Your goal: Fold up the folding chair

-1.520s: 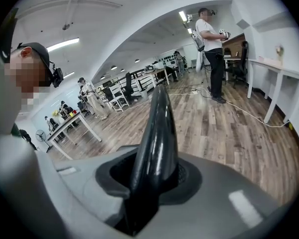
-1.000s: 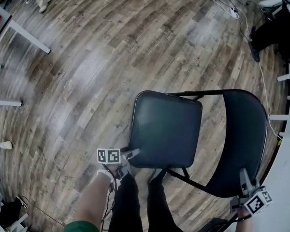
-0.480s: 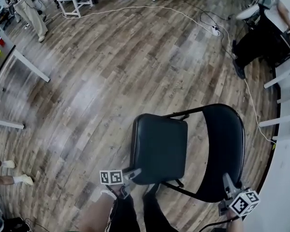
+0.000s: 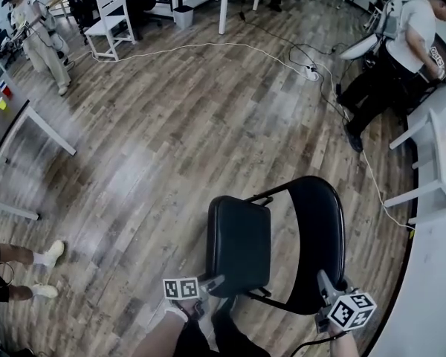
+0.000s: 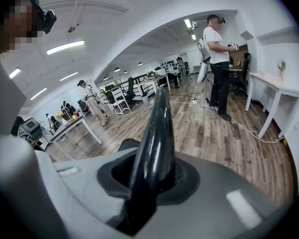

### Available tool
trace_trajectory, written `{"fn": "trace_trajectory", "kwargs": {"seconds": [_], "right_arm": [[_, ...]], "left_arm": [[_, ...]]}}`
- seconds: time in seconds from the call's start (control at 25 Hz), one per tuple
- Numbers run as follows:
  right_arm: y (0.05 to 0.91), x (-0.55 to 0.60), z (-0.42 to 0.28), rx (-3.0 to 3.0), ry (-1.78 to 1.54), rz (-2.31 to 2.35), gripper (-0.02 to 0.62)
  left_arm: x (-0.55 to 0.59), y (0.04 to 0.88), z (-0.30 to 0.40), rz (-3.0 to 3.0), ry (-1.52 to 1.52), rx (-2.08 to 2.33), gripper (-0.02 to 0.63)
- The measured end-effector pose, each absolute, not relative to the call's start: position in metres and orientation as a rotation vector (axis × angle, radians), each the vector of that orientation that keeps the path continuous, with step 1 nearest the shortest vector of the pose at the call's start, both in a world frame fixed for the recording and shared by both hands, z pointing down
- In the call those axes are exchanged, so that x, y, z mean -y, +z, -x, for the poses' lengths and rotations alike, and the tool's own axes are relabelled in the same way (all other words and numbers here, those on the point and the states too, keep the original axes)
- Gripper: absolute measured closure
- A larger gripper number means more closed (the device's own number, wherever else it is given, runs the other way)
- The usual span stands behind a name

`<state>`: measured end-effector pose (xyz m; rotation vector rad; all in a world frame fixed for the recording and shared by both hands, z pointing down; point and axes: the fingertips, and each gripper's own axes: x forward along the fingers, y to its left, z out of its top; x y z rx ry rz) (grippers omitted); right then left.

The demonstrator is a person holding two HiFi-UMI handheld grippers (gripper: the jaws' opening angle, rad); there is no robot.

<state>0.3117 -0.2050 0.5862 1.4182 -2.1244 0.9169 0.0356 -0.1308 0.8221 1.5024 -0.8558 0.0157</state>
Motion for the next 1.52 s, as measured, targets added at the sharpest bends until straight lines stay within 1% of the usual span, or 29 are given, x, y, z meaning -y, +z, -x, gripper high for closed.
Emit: {"fn": "trace_trajectory", "kwargs": {"seconds": [0.44, 0.56, 0.88, 1.16, 1.52], "right_arm": [[0.556, 0.195, -0.303, 2.081, 0.840, -1.433, 0.508], [0.548, 0.193, -0.306, 2.076, 0.812, -1.436, 0.508], [0.539, 0.191, -0.320, 2.061, 0.778, -1.442, 0.508], [0.530, 0.192, -0.325, 2.049, 0.730, -1.451, 0.508], [0.522, 0.194, -0.310, 2.007, 0.658, -1.471, 0.508]], "left_arm": [[0.134, 0.767, -0.100, -1.506, 0.045, 0.896, 0.272], [0.136, 0.754, -0.123, -1.508, 0.048, 0.900, 0.250], [0.138, 0.733, -0.181, -1.535, 0.107, 0.895, 0.250], [0.147, 0.713, -0.227, -1.518, 0.044, 0.817, 0.247], [0.160, 0.703, -0.259, -1.454, -0.013, 0.797, 0.241]]}}
